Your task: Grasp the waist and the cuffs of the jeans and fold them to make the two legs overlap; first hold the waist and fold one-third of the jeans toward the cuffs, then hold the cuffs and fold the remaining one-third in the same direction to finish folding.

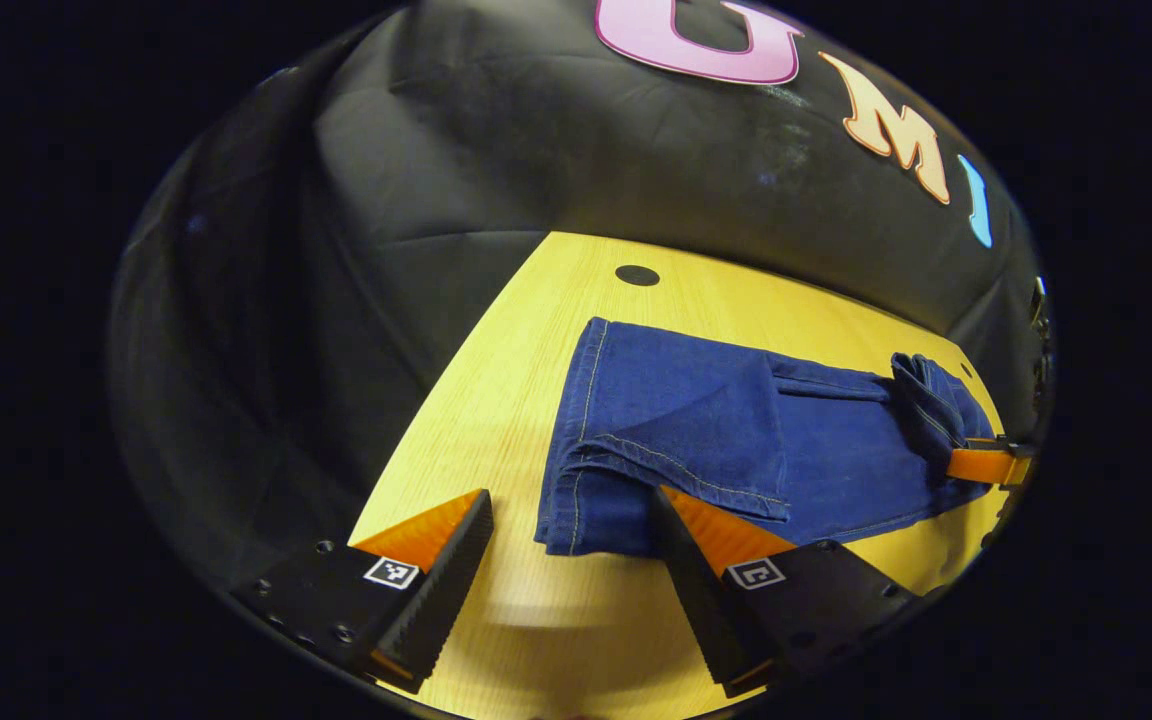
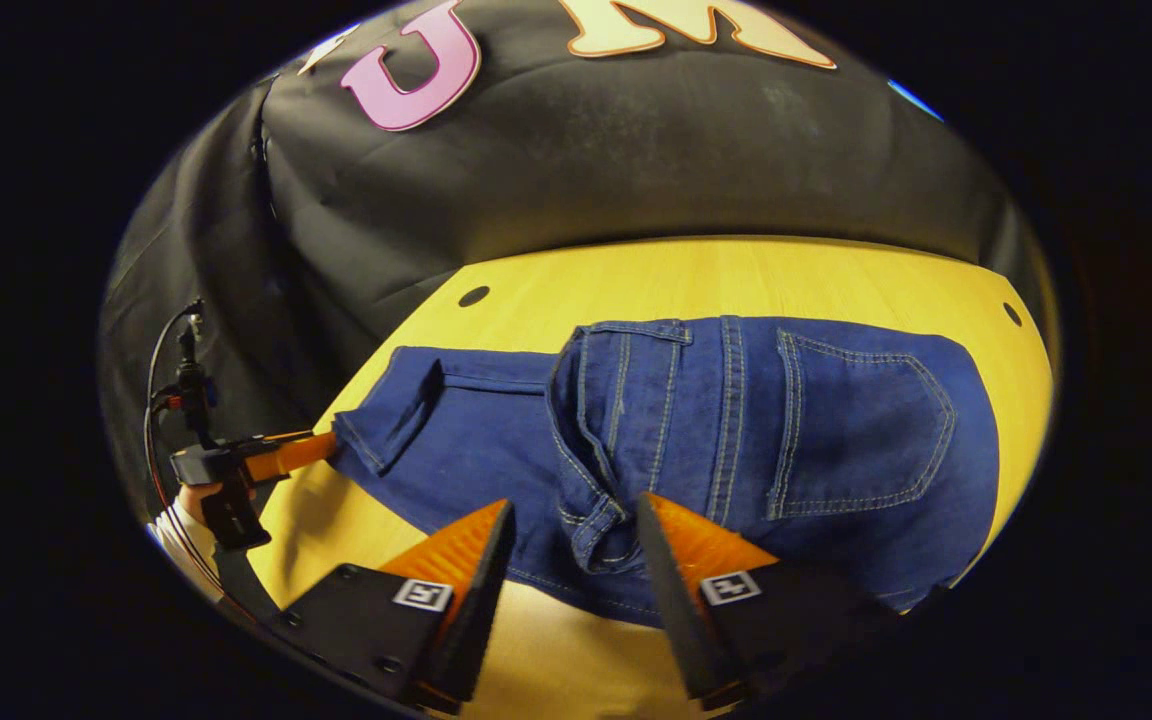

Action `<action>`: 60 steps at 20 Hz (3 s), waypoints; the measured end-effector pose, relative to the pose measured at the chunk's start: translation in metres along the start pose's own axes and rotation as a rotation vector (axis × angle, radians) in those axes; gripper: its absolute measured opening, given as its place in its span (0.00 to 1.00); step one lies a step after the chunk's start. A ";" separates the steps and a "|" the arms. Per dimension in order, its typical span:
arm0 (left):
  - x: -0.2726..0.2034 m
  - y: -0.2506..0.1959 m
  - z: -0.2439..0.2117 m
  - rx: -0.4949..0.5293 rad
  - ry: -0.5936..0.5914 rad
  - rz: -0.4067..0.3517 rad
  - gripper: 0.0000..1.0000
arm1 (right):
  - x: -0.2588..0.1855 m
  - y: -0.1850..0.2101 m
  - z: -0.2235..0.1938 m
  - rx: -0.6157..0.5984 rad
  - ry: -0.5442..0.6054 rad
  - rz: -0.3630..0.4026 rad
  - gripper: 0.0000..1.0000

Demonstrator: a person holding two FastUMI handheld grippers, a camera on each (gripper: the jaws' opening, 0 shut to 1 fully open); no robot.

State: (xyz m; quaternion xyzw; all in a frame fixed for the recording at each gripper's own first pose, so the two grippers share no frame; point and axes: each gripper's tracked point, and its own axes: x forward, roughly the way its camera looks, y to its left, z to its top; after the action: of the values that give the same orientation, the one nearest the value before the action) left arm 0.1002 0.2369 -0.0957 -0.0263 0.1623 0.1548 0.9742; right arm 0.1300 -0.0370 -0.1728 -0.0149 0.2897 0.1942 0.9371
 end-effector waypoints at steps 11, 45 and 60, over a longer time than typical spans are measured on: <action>0.005 -0.010 -0.001 0.075 0.019 0.006 0.87 | -0.082 -0.040 0.009 0.137 -0.066 -0.110 0.95; -0.054 -0.417 0.151 -0.089 -0.196 -0.603 0.00 | -0.210 -0.219 -0.015 0.309 -0.148 -0.186 0.95; -0.067 -0.561 0.054 0.293 -0.135 -0.564 0.00 | -0.229 -0.301 -0.017 0.321 -0.151 -0.112 0.95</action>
State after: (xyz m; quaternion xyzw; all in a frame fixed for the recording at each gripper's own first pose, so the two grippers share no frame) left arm 0.2309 -0.3106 -0.0223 0.0808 0.1041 -0.1448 0.9806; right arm 0.0599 -0.3990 -0.0863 0.1333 0.2446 0.0938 0.9558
